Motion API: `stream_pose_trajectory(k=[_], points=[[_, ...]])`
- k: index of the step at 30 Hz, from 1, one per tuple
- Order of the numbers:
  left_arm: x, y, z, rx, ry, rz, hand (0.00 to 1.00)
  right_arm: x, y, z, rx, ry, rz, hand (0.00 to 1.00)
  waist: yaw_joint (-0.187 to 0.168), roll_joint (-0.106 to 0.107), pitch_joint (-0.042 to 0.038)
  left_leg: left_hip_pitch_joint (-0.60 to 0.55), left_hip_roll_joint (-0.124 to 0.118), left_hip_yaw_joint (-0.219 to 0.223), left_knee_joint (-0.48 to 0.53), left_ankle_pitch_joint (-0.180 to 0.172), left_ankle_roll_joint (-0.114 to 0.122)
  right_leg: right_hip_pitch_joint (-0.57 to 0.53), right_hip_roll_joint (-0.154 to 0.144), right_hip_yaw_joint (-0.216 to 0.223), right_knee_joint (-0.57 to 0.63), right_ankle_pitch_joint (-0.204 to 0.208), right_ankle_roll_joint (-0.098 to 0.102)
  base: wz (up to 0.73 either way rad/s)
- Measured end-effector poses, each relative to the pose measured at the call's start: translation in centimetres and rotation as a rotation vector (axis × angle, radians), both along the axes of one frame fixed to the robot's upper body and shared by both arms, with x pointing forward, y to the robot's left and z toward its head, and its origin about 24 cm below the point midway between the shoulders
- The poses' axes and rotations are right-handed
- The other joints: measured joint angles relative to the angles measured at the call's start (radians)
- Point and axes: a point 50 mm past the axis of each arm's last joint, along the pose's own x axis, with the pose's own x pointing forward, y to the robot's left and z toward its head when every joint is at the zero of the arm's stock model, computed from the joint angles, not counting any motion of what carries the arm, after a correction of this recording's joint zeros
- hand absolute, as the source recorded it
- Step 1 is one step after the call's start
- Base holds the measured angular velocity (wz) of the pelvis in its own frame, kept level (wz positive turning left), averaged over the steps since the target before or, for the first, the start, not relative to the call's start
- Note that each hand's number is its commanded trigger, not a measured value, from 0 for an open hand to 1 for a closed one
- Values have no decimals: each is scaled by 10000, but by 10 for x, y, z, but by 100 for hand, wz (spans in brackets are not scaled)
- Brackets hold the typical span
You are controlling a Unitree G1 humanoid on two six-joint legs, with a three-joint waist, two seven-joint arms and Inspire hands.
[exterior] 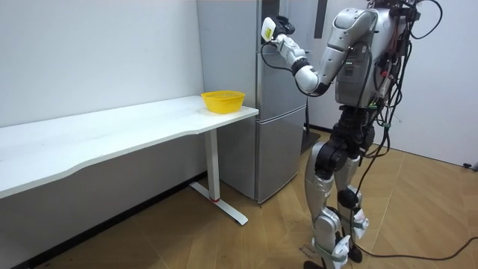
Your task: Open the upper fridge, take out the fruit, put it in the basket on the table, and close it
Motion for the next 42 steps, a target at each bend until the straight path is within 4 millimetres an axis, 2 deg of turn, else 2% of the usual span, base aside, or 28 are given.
stream_pose_trajectory(k=[14,22,28,29,30,34,37,39,42], points=[[-1,-9,-2,-17,70,-384,100,1,-1,0,-8,-1,6,0,-8,14,2,-60,-58,-19,42,62,95,-17,-66,-19,0,113,54,1],[-6,-27,0,59,-53,-1385,100,5,0,1,-42,67,468,0,-13,-23,-19,-217,-143,-124,67,158,243,-79,-213,-12,-5,203,186,6],[-20,-52,4,427,-495,-3419,100,9,0,1,55,129,854,0,-12,-12,-27,-367,-185,-207,38,209,335,-142,-245,-17,-27,419,276,5],[-25,-59,6,588,-689,-3880,100,10,0,1,30,132,993,0,-18,7,-46,-386,-187,-217,41,216,349,-157,-245,-25,-48,465,283,0],[-30,-66,8,738,-873,-4396,100,11,-1,2,-5,142,1089,0,-21,51,-98,-428,-193,-217,31,226,365,-179,-243,-23,-120,527,285,0],[-43,-91,20,1148,-1693,-6143,100,12,-3,3,-58,131,1189,0,-63,113,-143,-482,-220,-180,26,237,384,-257,-260,-4,-163,547,289,-4],[-53,-110,30,1575,-2345,-7659,100,20,-3,4,-148,99,1528,0,-296,201,-131,-415,-203,-78,30,239,381,-260,-257,-2,-174,544,294,-12],[-62,-121,33,1864,-2667,-8803,100,22,-5,5,-230,50,1633,0,-444,231,-73,-378,-180,34,24,242,373,-272,-246,10,-176,521,293,-19],[-72,-133,34,2047,-2862,-10220,100,25,-5,5,-267,-9,1779,0,-686,262,-42,-361,-183,122,-24,260,336,-277,-245,82,-166,428,237,-8]])
